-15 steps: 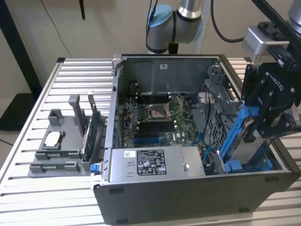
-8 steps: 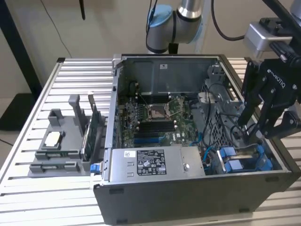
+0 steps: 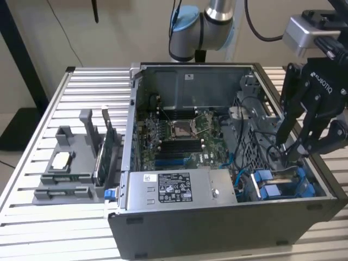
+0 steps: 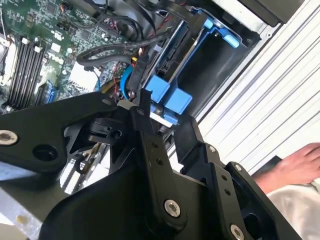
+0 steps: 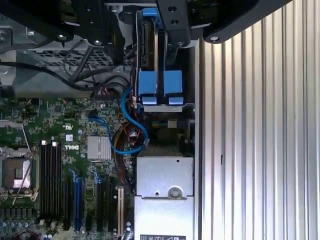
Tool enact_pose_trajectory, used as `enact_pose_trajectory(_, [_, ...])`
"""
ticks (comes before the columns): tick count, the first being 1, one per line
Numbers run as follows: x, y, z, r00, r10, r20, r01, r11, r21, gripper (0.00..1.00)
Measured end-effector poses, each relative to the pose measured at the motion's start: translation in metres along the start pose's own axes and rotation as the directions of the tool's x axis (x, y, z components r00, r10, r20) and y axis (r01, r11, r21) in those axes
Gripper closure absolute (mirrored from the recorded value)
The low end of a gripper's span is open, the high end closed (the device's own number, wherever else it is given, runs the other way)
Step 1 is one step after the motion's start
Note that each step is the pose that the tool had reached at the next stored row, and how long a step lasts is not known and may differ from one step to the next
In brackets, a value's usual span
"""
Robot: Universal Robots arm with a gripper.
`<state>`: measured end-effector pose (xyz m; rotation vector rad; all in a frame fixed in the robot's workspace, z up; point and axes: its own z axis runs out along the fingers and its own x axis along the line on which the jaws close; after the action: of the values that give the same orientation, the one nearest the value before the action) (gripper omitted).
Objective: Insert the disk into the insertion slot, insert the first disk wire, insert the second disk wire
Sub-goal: 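Insert the disk into the insertion slot, then insert the first disk wire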
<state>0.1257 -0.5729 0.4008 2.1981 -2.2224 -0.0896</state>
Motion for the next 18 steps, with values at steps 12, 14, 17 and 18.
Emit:
enact_pose_trajectory(12, [-0.0094,0.0065,0.0028,0.9999,-0.014,0.0077,0.013,0.9964,0.0837,0.53])
enact_pose_trajectory(14, [-0.0149,0.0073,0.0037,0.9998,-0.017,0.0076,0.016,0.9957,0.0910,0.53])
enact_pose_trajectory(17, [-0.0244,0.0085,0.0052,0.9998,-0.021,0.0067,0.020,0.9946,0.1020,0.53])
enact_pose_trajectory(18, [-0.0259,0.0085,0.0057,0.9997,-0.023,0.0054,0.022,0.9938,0.1092,0.53])
